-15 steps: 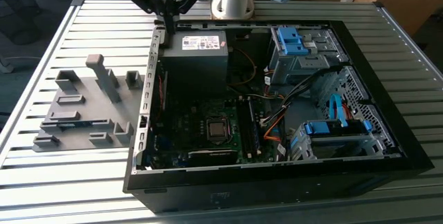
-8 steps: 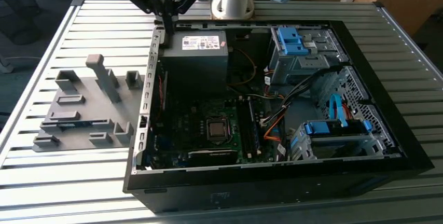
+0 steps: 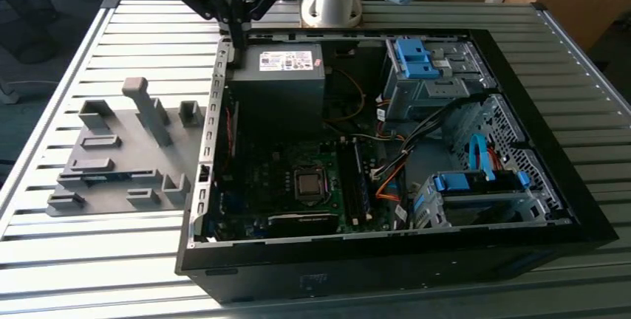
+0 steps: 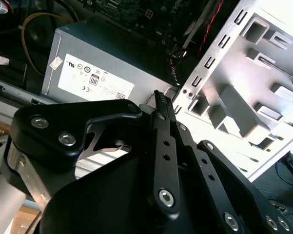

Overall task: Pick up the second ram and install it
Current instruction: 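Reach for the second ram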

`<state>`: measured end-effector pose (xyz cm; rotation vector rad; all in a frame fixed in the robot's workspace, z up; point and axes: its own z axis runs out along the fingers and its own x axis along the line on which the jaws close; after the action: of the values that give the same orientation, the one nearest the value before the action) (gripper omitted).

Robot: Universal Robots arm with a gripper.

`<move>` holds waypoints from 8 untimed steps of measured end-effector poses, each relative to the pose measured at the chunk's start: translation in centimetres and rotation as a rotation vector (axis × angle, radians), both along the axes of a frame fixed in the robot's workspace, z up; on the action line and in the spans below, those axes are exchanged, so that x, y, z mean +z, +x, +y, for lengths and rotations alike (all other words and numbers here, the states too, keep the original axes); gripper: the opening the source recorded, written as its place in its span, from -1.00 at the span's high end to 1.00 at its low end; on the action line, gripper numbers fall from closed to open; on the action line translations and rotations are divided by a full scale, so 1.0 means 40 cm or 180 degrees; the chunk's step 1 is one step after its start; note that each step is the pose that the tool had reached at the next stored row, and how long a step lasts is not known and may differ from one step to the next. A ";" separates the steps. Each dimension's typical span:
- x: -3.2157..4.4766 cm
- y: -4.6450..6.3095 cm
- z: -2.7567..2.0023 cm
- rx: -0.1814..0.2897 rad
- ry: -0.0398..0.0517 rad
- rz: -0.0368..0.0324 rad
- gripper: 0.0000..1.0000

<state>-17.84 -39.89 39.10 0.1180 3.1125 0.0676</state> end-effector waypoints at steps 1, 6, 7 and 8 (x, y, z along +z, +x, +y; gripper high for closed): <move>0.000 -0.001 0.000 0.0000 0.0000 0.0000 0.79; 0.000 -0.007 0.000 0.0000 0.0000 0.0000 0.79; -0.001 -0.008 0.000 0.0000 0.0000 0.0000 0.79; -0.001 -0.009 0.000 0.0000 0.0000 0.0000 0.79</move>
<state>-18.20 -39.89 39.07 0.1181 3.1125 0.0677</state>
